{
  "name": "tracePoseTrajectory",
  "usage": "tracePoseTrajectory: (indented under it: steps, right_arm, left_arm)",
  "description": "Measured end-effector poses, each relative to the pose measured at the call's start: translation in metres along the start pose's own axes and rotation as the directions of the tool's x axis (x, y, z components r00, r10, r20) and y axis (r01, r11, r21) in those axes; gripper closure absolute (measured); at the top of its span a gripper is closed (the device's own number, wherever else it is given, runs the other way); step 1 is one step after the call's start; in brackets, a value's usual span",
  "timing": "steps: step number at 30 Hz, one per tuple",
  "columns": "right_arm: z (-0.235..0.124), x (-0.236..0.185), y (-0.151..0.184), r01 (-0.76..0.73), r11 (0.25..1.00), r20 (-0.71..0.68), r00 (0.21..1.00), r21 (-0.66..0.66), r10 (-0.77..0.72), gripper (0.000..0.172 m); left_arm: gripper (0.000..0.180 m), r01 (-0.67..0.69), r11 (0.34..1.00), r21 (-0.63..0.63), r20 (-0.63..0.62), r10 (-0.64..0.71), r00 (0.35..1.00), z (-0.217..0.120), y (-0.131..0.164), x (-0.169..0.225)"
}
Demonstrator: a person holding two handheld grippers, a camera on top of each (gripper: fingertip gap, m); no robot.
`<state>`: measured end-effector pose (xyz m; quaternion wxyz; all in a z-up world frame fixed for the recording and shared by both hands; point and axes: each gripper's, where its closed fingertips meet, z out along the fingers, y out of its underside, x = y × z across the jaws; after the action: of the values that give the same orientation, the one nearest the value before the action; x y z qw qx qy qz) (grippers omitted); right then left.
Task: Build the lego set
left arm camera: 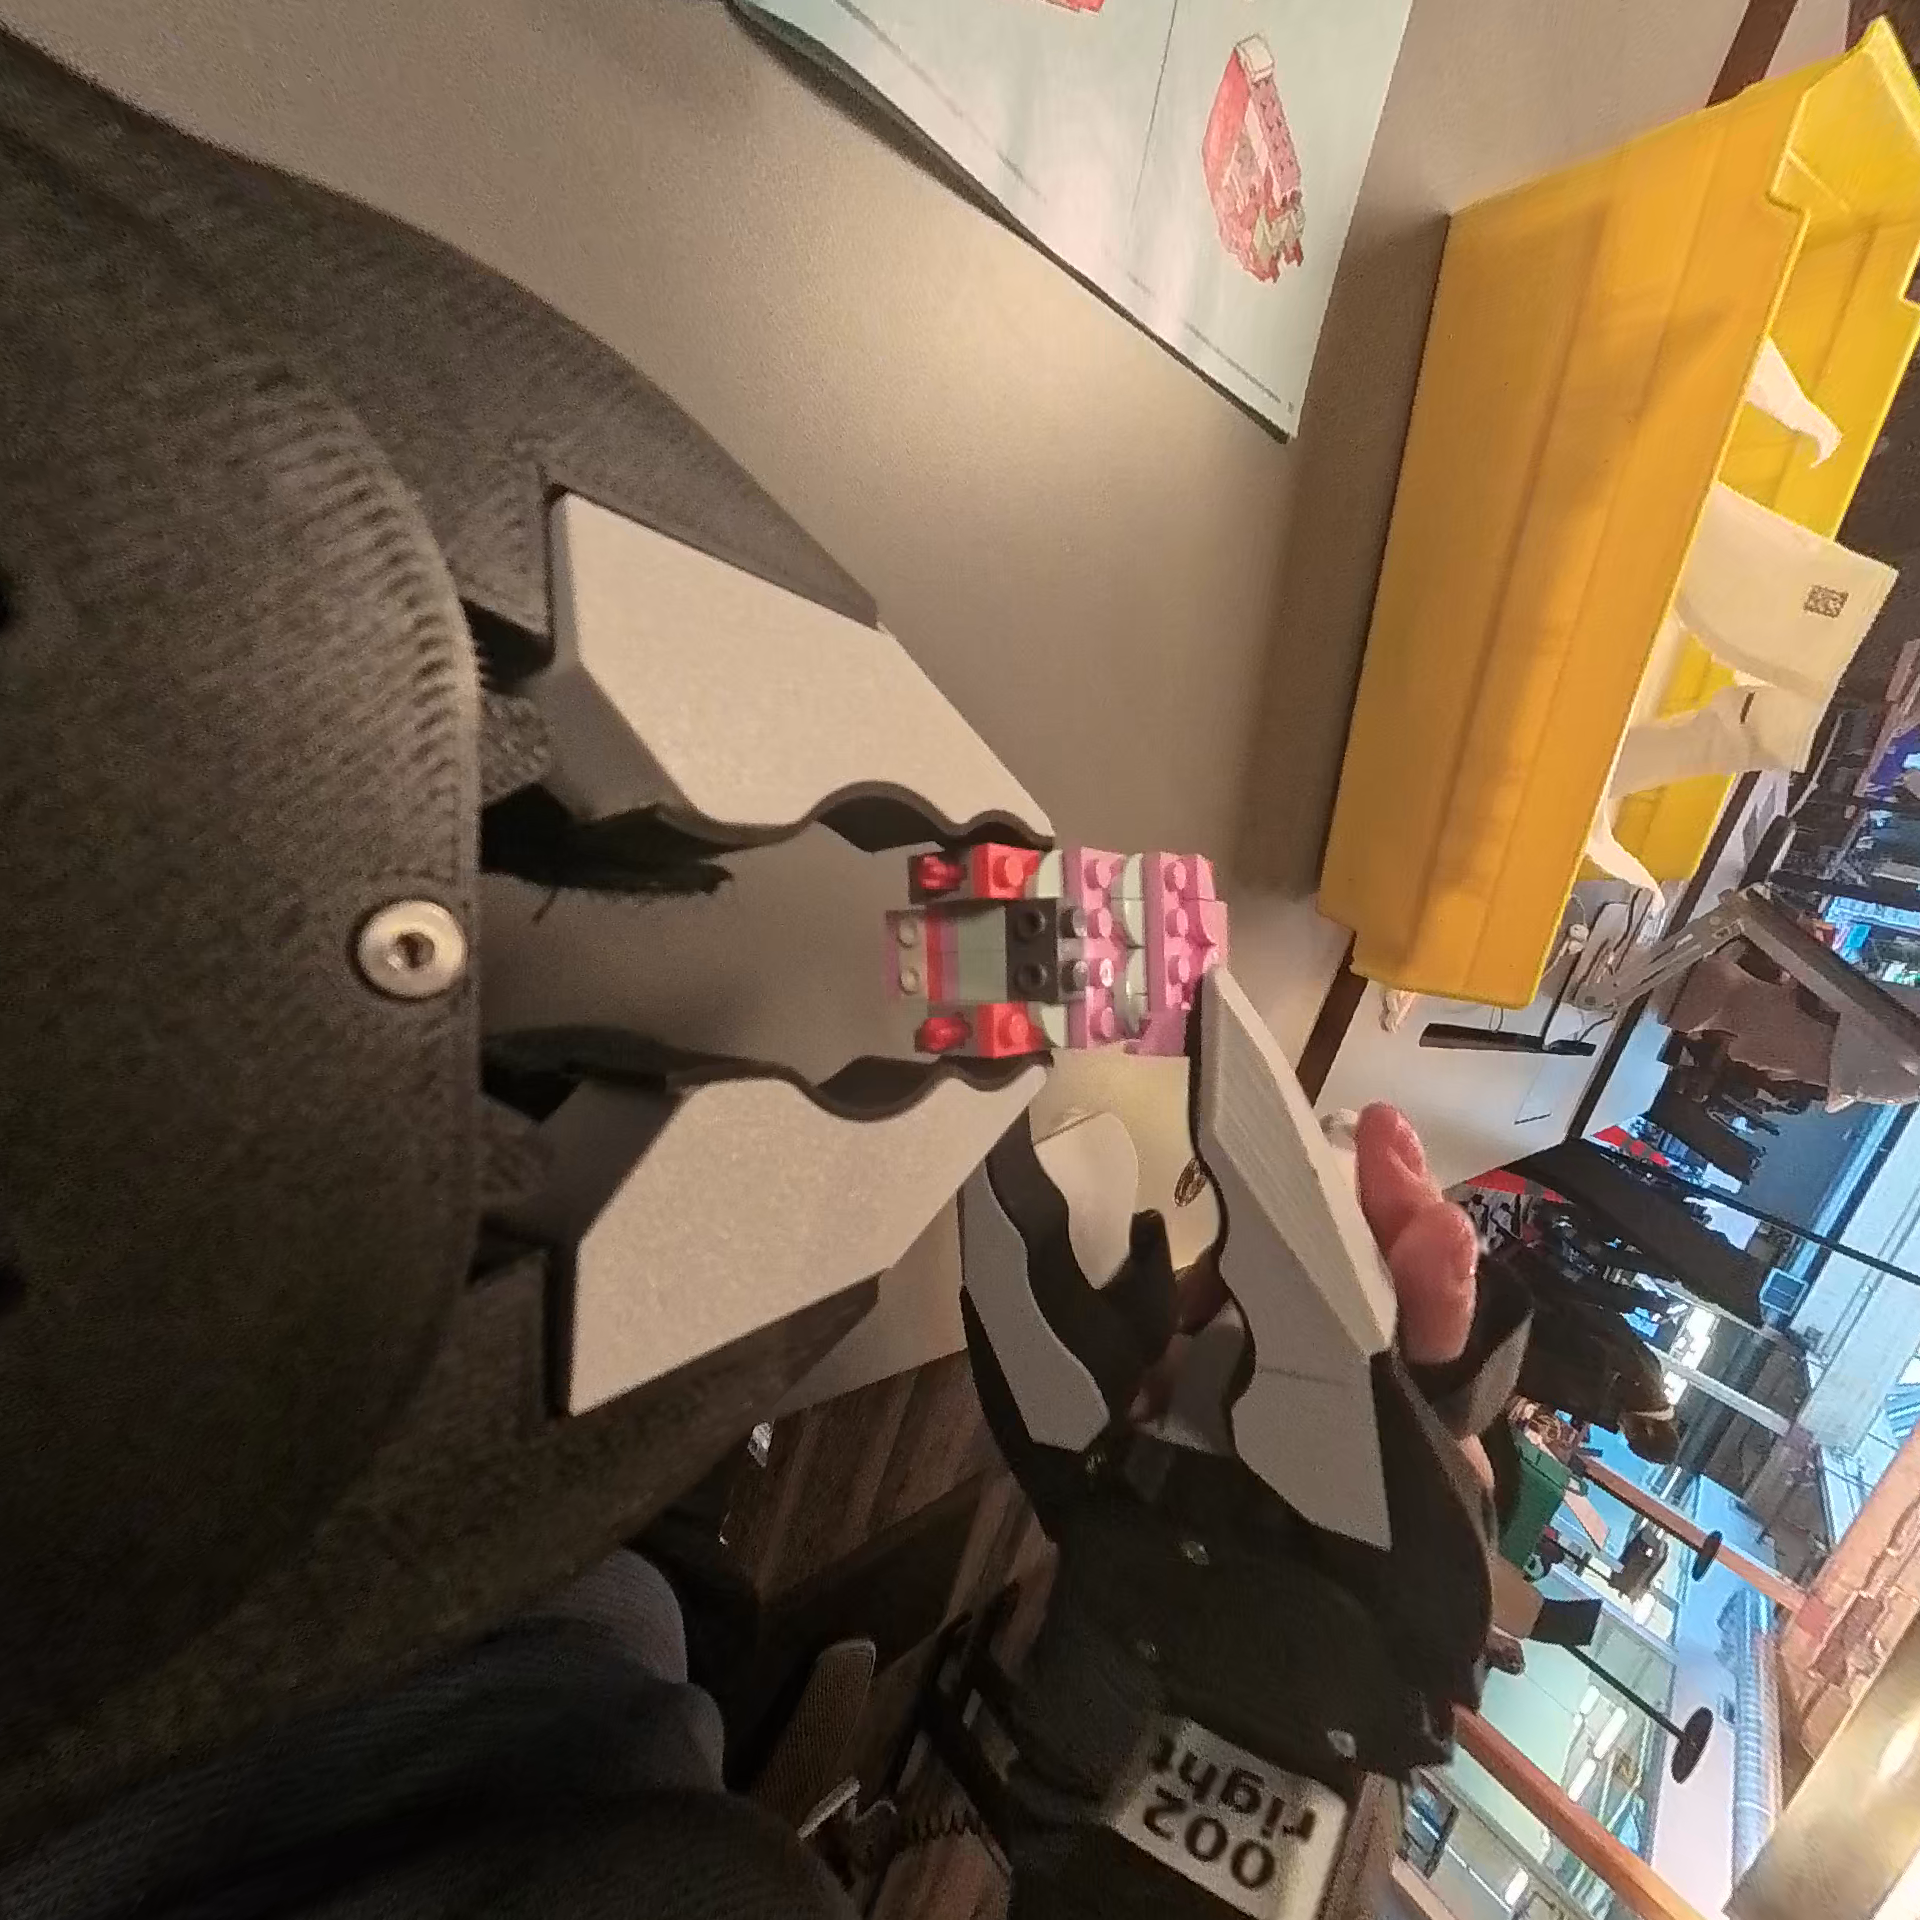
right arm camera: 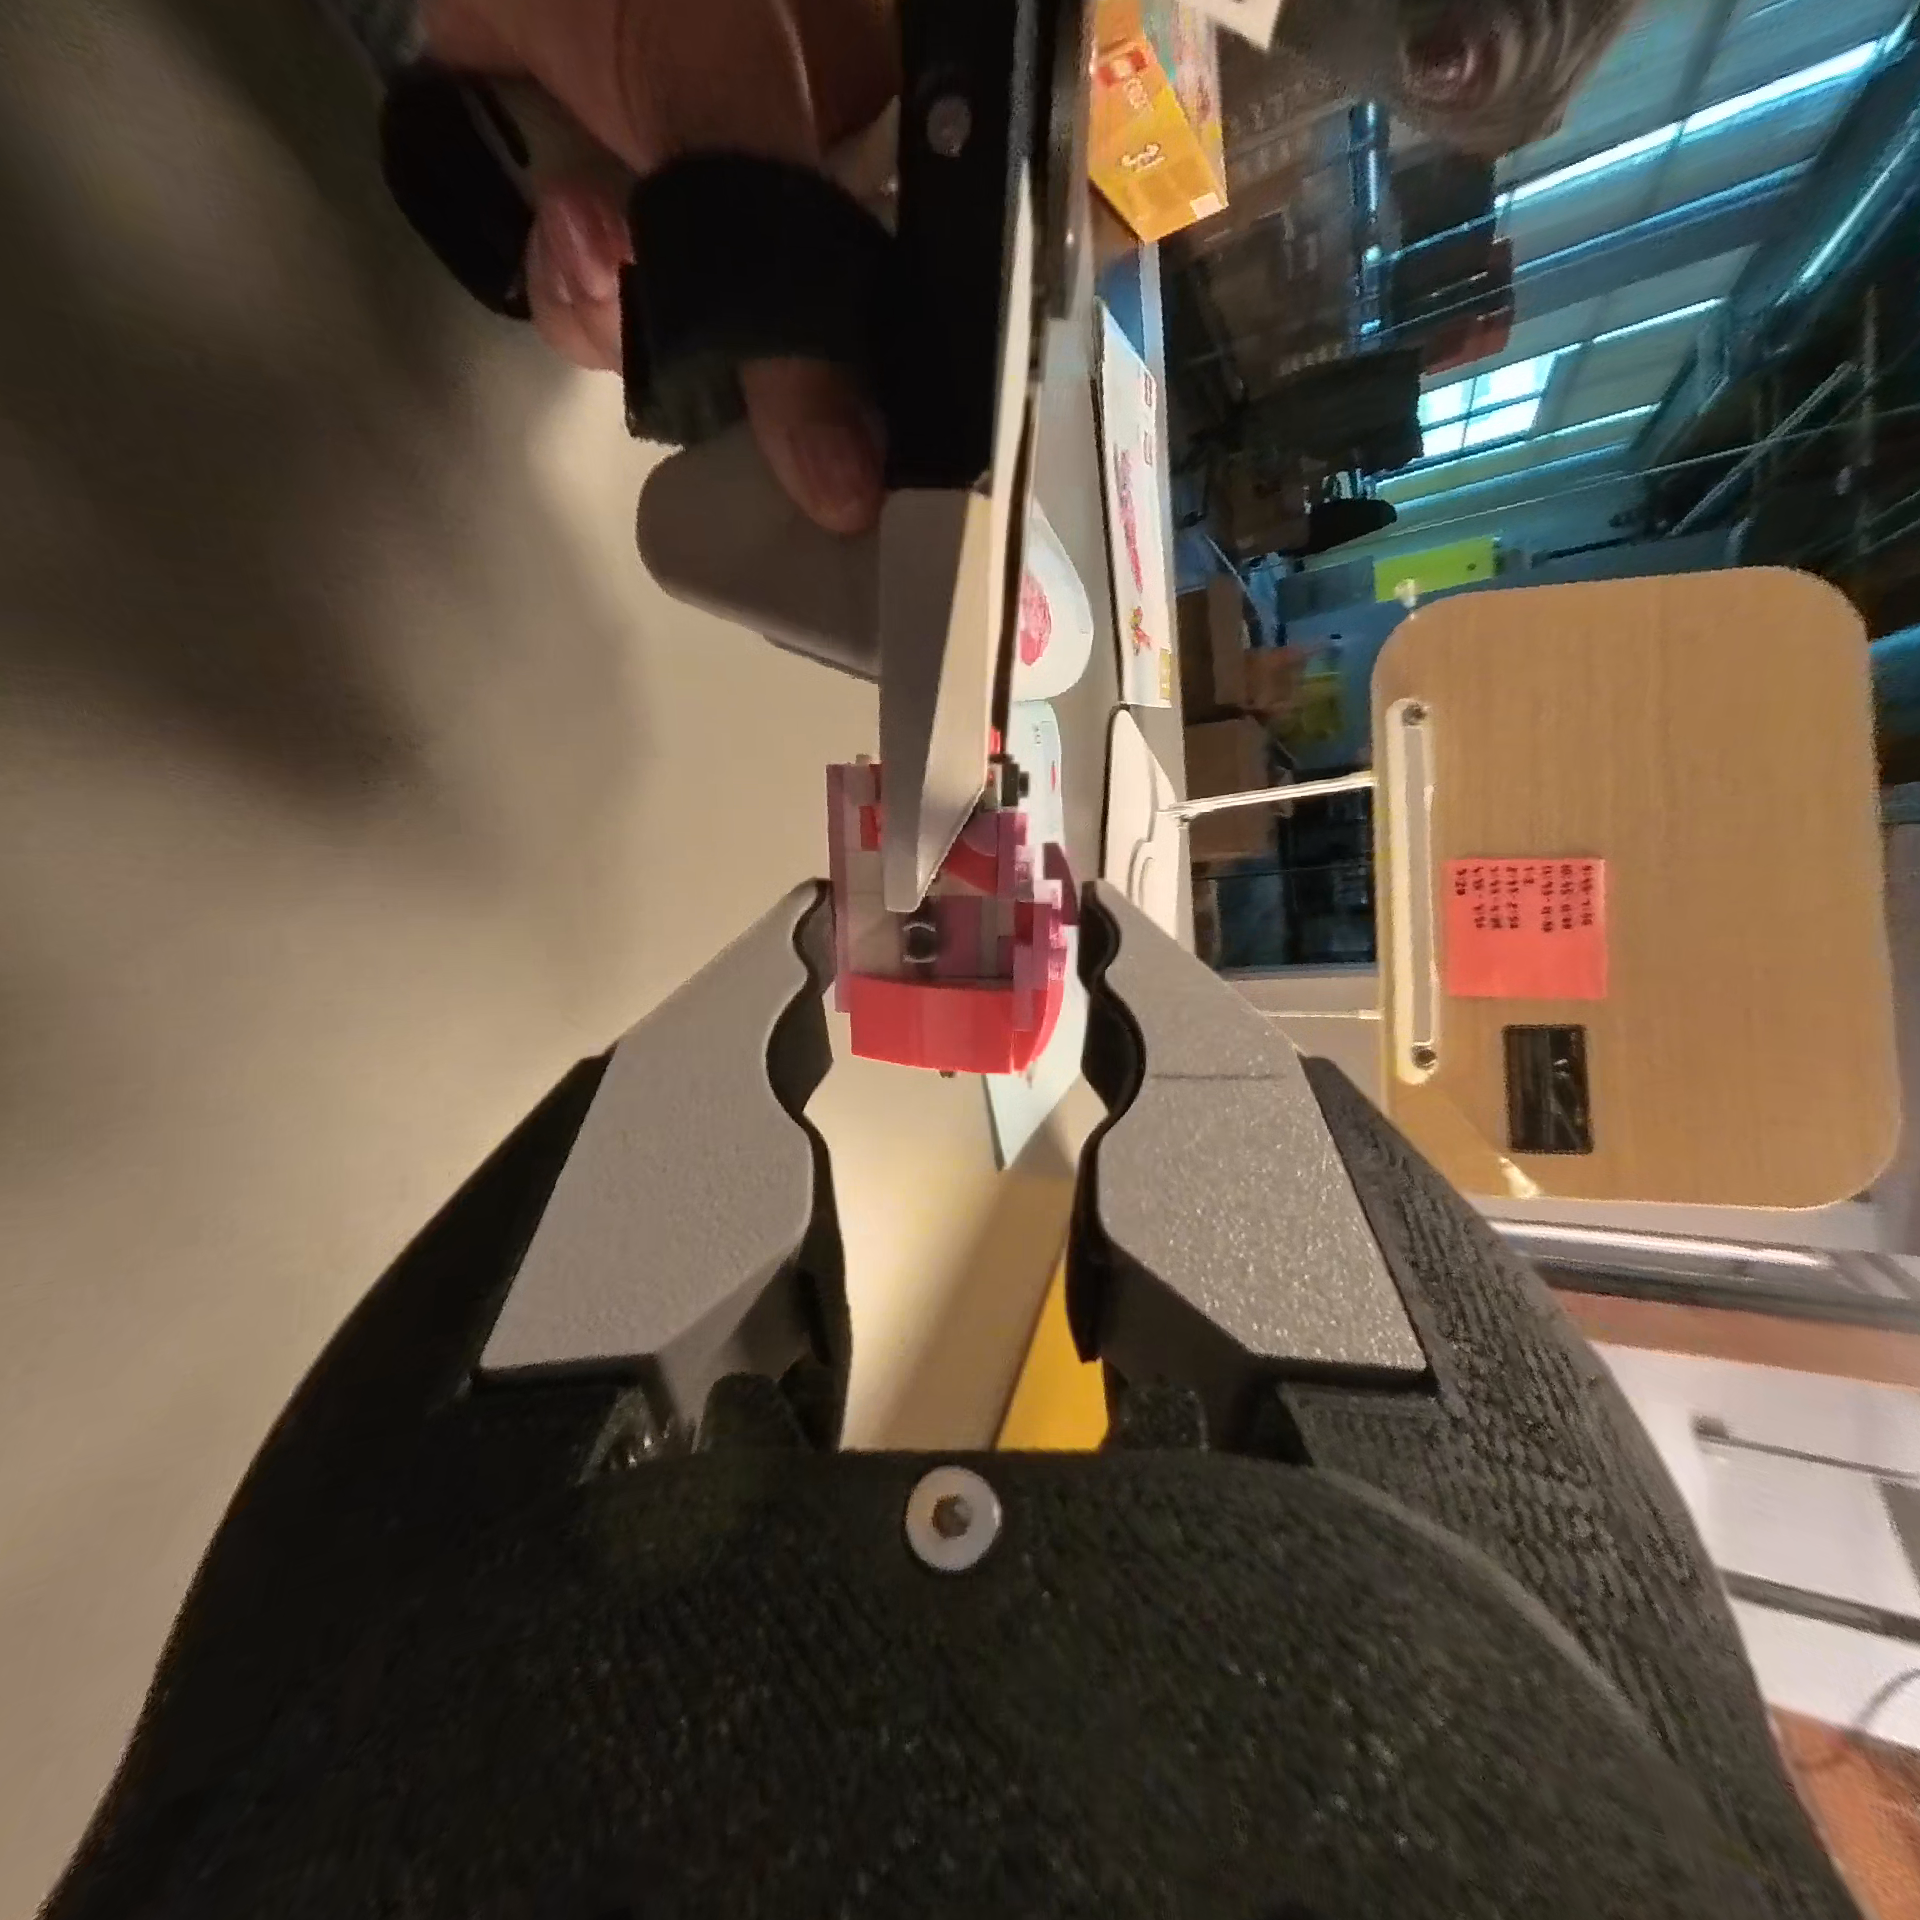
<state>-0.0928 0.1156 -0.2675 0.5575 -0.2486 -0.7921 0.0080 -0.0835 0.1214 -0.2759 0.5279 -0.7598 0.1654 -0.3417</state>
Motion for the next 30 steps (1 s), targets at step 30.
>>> tracePoseTrajectory:
  steps: [30]
  right_arm:
    - [0.005,-0.008,0.009,-0.34,0.937,0.109,0.937,0.077,0.331,0.123]
  left_arm:
    - [0.144,-0.03,0.994,-0.105,0.112,0.042,0.993,0.002,0.016,-0.018]
